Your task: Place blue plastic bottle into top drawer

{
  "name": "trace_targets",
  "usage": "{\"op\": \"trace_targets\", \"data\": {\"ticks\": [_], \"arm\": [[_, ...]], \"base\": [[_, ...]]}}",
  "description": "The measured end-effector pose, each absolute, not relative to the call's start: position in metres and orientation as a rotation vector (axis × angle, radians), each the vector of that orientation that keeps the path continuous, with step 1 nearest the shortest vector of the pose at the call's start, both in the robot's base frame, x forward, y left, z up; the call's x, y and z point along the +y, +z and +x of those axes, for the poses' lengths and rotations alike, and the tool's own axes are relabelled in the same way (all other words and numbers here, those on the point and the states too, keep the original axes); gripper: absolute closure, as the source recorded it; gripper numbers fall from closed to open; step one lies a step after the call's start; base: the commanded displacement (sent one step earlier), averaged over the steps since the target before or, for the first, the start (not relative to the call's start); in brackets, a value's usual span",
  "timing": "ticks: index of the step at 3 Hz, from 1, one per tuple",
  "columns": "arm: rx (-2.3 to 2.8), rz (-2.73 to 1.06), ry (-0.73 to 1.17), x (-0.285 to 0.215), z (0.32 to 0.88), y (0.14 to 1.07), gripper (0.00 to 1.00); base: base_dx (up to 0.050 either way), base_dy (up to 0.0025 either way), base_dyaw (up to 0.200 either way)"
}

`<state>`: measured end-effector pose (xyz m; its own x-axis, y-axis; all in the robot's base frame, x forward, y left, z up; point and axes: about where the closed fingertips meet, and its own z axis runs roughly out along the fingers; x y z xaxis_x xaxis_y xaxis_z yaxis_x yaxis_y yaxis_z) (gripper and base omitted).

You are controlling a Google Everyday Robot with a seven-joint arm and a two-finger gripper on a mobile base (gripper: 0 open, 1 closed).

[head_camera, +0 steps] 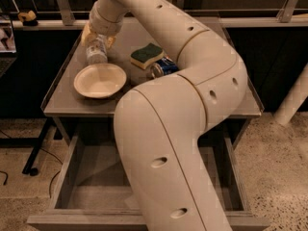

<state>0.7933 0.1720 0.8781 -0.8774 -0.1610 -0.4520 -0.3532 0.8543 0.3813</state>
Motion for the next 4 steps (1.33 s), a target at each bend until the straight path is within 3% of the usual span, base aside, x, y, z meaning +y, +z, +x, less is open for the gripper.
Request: {"op": "trace_targets", "data": {"ticks": [4], "arm": [[2.411, -0.799, 0.722, 0.169, 0.762, 0.964, 1.0]], "base": [[0.0, 0.0, 0.0]]}}
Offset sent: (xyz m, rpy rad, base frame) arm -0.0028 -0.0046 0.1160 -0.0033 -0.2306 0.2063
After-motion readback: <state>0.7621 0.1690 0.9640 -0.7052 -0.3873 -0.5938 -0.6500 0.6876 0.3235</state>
